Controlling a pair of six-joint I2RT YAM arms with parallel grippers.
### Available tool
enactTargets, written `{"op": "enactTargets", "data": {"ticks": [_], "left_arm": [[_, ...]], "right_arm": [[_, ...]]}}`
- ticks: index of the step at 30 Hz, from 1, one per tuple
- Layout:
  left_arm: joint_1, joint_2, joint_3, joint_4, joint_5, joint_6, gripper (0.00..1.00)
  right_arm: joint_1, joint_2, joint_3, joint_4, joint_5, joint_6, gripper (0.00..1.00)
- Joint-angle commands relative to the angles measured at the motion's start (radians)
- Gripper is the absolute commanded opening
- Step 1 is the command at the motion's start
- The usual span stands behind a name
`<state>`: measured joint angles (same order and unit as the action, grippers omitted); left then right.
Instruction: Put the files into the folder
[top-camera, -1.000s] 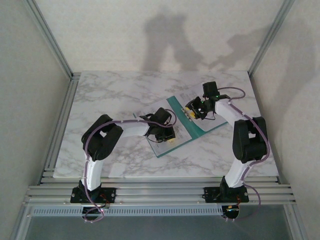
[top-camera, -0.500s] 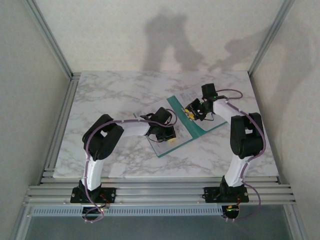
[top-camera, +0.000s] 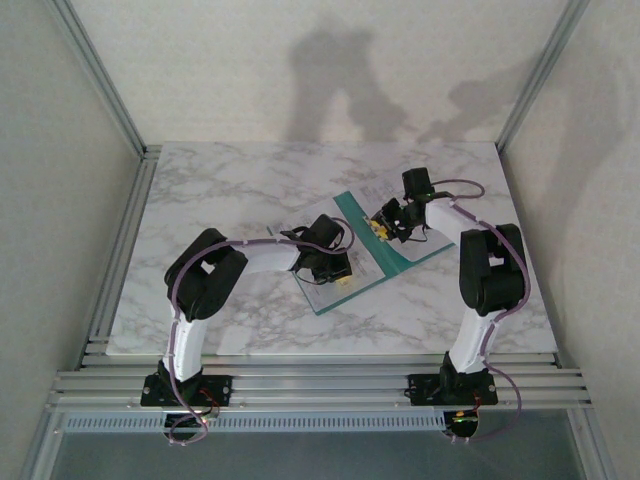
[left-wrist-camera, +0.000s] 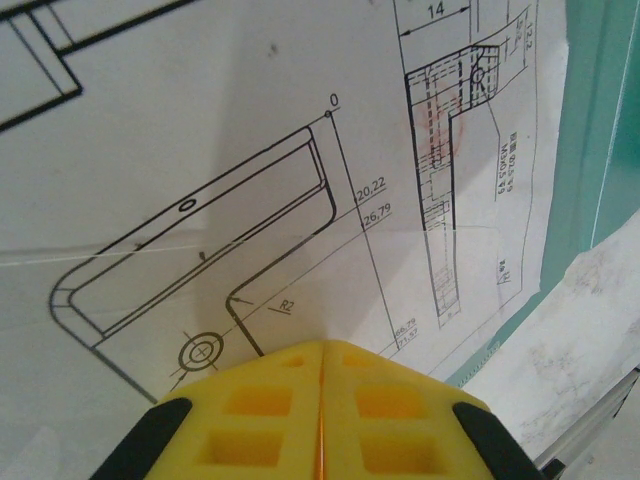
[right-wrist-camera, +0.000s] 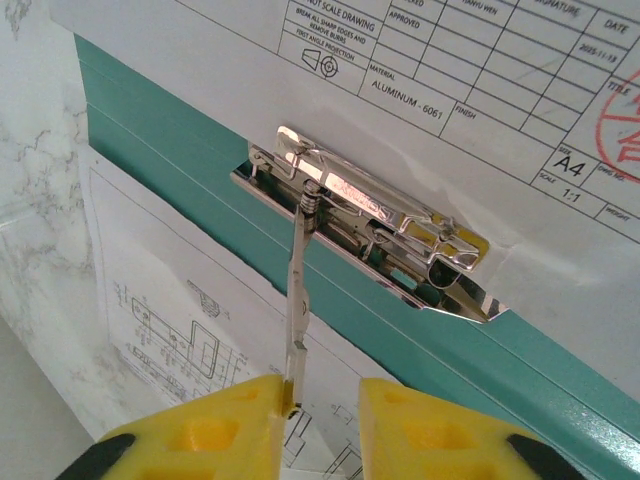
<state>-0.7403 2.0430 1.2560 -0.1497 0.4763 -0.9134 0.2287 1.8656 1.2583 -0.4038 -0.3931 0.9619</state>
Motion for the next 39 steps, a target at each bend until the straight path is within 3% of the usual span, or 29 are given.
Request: {"op": "enactTargets", "data": {"ticks": [1,31,39], "left_arm": [[-0.007,0.035,-0.010,-0.054,-0.035,-0.003,0.07],[-0.004,0.042,-0.006,-0.057,-0.033,0.000,0.07],[0.004,0.038,-0.017,-0.051,-0.029,-0.015,0.06]], "right_arm": [[-0.007,-0.009,-0.002,-0.003,0.014,0.012,0.24],[-0.008,-0.008,0.005,0.006,0.019,0.029,0.11],[-0.008,0.001,-0.007,-0.008,0.041,0.009,0.01]]}}
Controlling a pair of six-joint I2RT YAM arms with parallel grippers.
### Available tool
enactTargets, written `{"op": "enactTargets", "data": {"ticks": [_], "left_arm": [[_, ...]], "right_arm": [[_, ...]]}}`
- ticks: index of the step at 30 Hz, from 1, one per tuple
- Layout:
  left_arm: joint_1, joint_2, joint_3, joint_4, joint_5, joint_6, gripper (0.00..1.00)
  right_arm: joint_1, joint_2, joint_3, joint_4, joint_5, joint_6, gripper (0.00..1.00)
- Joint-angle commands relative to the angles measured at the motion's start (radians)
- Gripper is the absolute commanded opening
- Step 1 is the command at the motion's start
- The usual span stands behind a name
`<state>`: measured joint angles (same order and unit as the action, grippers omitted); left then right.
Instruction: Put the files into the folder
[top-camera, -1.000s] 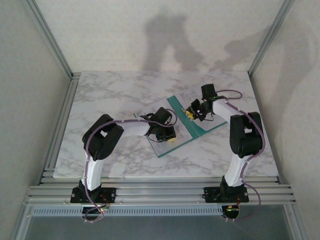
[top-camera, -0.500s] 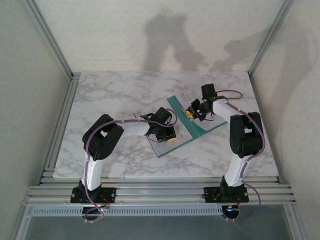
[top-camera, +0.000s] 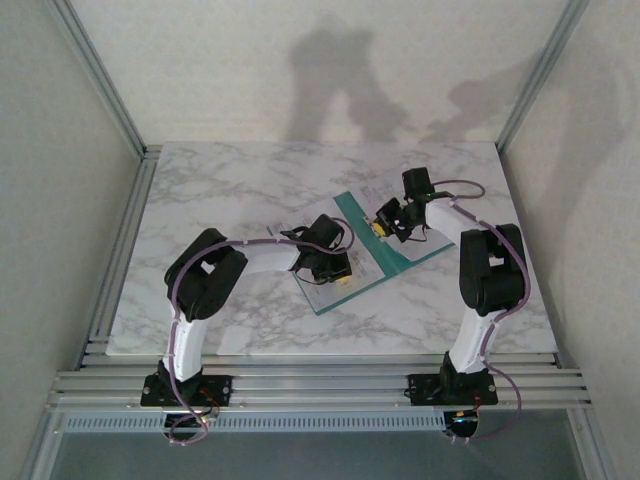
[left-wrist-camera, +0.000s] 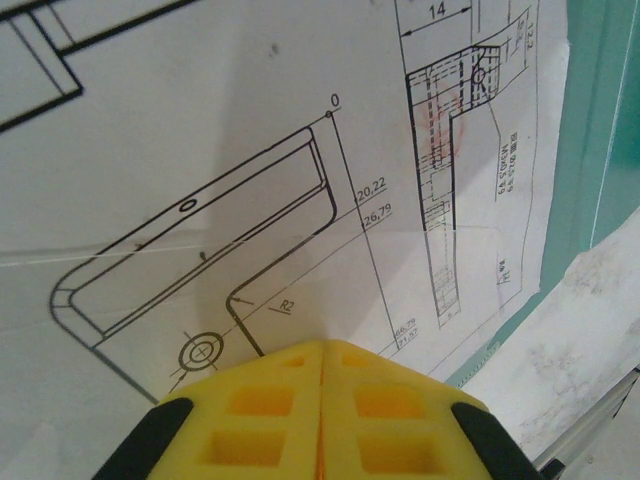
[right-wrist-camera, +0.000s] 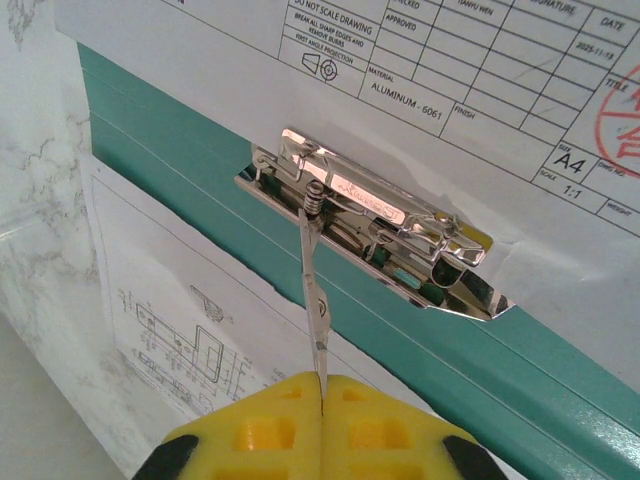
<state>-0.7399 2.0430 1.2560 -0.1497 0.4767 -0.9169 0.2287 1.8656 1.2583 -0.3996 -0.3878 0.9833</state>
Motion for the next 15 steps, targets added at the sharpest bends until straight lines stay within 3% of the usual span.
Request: {"op": "enactTargets", "data": {"ticks": [1,15], "left_arm": [[0.006,0.037,-0.020,-0.048,-0.029,-0.014,0.05],[0.023,0.012,-0.072,-0.036,-0.032,-0.026,0.04]], "right_arm": [[-0.009,-0.001,-0.014,-0.013,0.044,-0.019,0.00],[-0.026,-0.019,-0.230,0.156,0.141,-0.015,0.00]]}}
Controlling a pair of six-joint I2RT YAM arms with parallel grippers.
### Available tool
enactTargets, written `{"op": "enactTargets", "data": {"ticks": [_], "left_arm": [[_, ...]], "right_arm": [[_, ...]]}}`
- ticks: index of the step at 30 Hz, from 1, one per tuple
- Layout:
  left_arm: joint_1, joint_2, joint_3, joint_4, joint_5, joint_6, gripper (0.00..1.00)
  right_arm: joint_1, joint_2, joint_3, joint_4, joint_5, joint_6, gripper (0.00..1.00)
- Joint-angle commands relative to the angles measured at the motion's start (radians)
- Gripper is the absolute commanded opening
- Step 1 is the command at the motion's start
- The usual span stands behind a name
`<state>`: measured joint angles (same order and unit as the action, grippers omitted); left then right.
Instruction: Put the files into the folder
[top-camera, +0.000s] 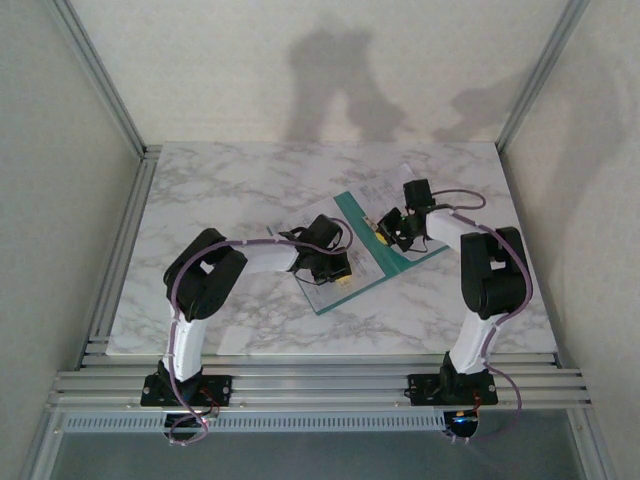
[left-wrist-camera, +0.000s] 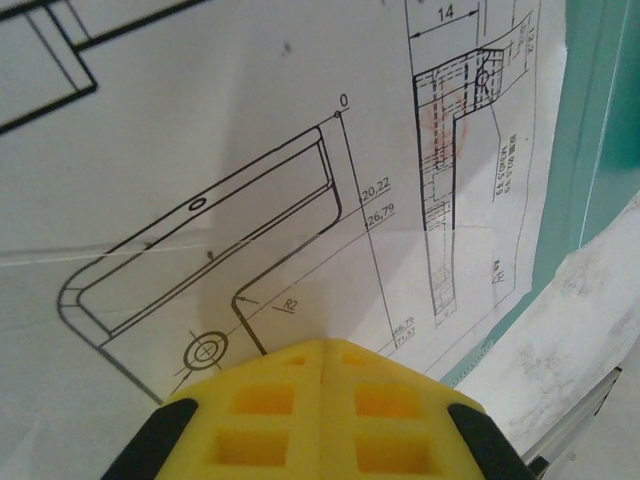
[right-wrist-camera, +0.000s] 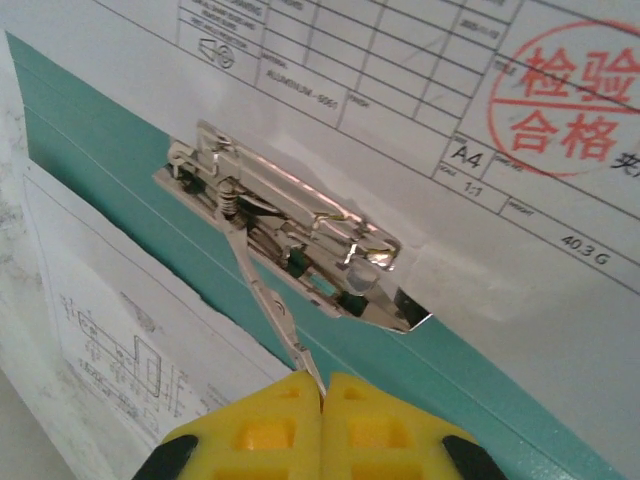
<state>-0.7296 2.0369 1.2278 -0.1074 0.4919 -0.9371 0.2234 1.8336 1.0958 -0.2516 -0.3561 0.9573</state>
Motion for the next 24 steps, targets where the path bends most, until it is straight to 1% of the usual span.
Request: {"op": "enactTargets", "data": {"ticks": [1,5,13,21,24], "left_arm": [[0.014,0.017,-0.047,-0.080,-0.051,-0.005,0.03],[0.015,0.008,-0.065,-0.083,-0.055,-0.002,0.04],[0.022,-0.004,-0.095,-0.094,-0.061,0.001,0.03],[0.050,-0.043,-0.179,-0.103,-0.078,0.006,0.03],[0.058,-0.057,-0.200,-0.097,-0.078,0.009,0.03]], "right_arm": [[-0.024,0.014,-0.081,0.021,0.113,0.019,0.00],[-0.025,0.015,-0.122,0.065,0.124,0.046,0.00],[-0.025,0.036,-0.136,0.084,0.149,0.075,0.00],[-0.022,0.009,-0.150,0.065,0.124,0.119,0.00],[-0.024,0.008,-0.169,0.066,0.135,0.126,0.00]]}}
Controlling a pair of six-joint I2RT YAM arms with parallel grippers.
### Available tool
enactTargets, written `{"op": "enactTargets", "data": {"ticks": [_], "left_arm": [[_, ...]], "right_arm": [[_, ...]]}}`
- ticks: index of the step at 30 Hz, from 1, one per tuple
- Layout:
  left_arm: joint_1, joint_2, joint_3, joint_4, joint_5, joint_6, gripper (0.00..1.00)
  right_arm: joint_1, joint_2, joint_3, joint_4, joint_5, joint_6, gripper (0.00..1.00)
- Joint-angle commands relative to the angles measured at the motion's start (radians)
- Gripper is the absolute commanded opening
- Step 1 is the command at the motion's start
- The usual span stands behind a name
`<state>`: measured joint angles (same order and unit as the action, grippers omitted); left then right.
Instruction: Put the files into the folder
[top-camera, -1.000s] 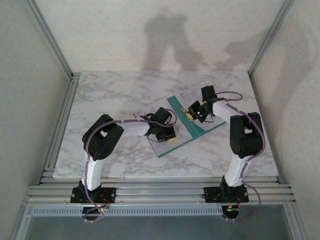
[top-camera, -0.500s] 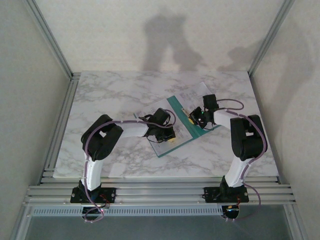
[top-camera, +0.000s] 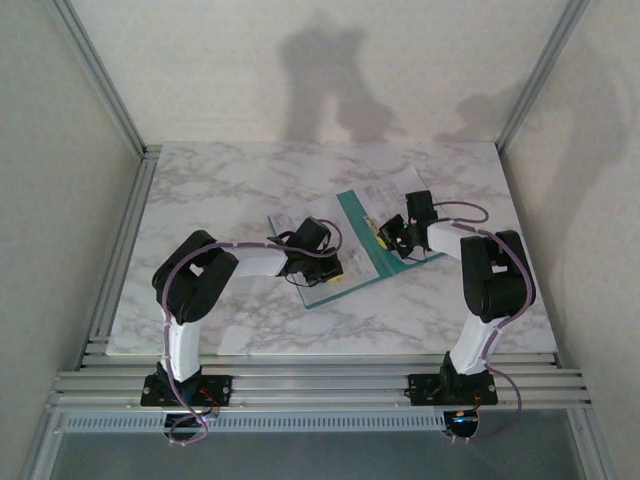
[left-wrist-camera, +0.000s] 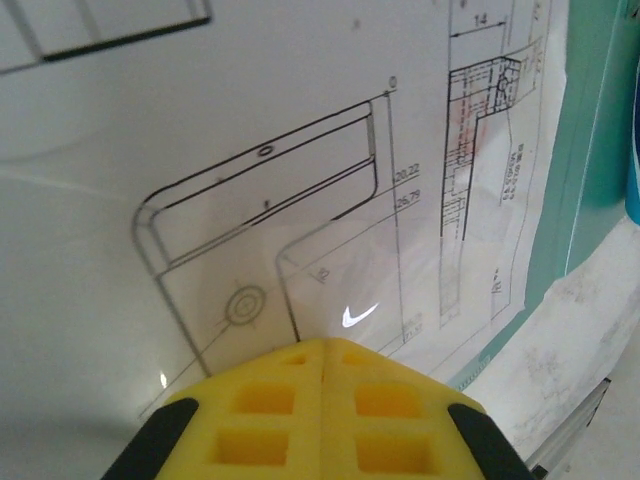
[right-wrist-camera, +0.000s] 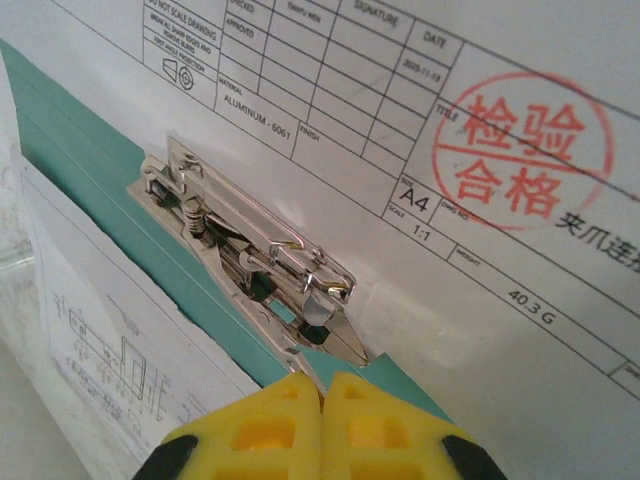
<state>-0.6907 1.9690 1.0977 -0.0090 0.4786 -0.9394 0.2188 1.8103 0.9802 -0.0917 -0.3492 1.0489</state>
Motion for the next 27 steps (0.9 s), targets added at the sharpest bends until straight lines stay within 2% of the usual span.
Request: {"op": "enactTargets", "data": {"ticks": [1,27], "left_arm": [[0.020,0.011,-0.070,-0.195,-0.063,0.013,0.03],[0.020,0.027,-0.031,-0.199,-0.058,0.015,0.03]], "right_arm": [[-0.019,0.035,-0.054,-0.094,0.134,0.034,0.00],[-0.019,0.161,0.067,-0.278,0.194,0.026,0.00]]}}
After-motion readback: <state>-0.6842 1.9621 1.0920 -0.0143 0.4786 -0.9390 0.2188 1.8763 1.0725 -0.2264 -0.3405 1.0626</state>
